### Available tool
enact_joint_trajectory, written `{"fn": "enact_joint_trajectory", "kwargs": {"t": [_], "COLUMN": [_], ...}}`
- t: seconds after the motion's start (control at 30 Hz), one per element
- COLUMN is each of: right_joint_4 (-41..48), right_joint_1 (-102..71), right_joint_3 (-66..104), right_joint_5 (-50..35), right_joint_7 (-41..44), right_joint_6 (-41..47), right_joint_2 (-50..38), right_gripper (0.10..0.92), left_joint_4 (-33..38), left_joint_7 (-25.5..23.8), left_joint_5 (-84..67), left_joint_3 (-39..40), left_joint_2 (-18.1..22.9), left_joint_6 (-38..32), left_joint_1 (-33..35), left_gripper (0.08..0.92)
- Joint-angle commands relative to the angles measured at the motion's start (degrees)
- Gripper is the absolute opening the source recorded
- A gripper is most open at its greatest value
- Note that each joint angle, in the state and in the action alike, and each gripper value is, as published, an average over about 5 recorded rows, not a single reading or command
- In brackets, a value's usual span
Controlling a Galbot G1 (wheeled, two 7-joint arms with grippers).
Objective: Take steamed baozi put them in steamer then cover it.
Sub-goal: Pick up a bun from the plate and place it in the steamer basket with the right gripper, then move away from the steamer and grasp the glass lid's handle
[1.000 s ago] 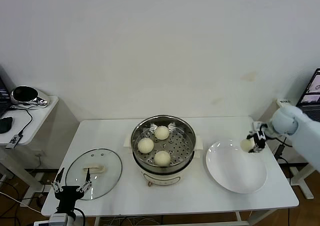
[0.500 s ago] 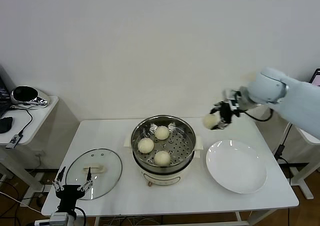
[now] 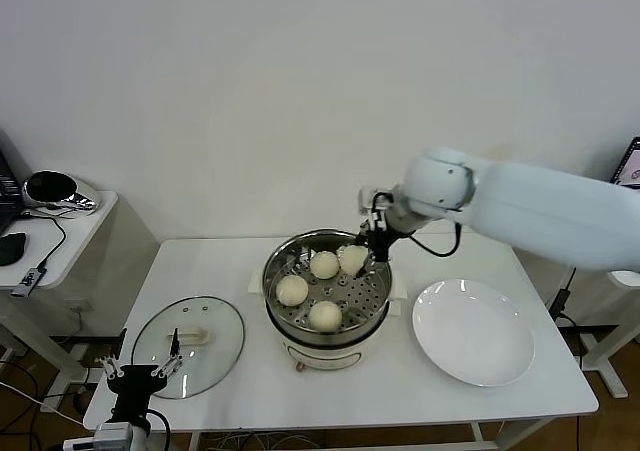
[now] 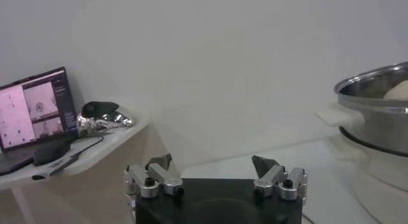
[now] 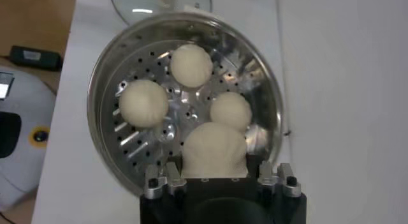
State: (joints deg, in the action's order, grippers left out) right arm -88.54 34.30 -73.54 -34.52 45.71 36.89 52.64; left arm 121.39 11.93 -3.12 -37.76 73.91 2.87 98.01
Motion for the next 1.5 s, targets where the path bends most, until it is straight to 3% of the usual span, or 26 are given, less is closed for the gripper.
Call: {"fn": "enact_joint_trajectory", "kwargs": {"t": [0.03,0.77,1.0,1.13,1.3,1.5], "right_joint_4": [6.2,9.0,4.4,-2.6,-13.9,-22.7], "right_joint_1": [-6.1,-9.8,-4.8,-1.6,-8.6,-43.7], "right_joint_3": [-1.5,1.0,6.8,10.6,17.9,43.8], "right_joint_5": [0.9,4.9,2.1,-0.2,-3.3,-3.4], "right_joint_7": [-2.9,-2.5,-1.2,-0.9,-11.6,-30.6], "right_joint_6": [3.2,3.3,3.7,2.8,-1.3,-15.9], "right_joint_2": [5.9,5.6,0.8,-6.0,-19.4,-32.8], "right_gripper": [0.611,0.617,0.777,0.819,0.822,0.823], "left_joint_4": [0.3,-0.4,-0.8,-1.3,-2.0,-2.2], "left_joint_7": [0.0,0.1,0.1,0.0,0.0,-0.1], "left_joint_5": [-0.1,0.0,-0.1,-0.3,-0.3,-0.1], "left_joint_3": [-0.1,0.2,0.0,-0.1,0.0,0.1], "left_joint_2": [0.0,0.2,-0.1,-0.3,-0.4,-0.1], "left_joint_6": [0.0,-0.1,-0.1,-0.1,-0.3,-0.7], "left_joint_1": [0.1,-0.2,-0.4,-0.7,-0.9,-0.7], "left_gripper": [0.823,0.823,0.823,0.823,0.823,0.823]}}
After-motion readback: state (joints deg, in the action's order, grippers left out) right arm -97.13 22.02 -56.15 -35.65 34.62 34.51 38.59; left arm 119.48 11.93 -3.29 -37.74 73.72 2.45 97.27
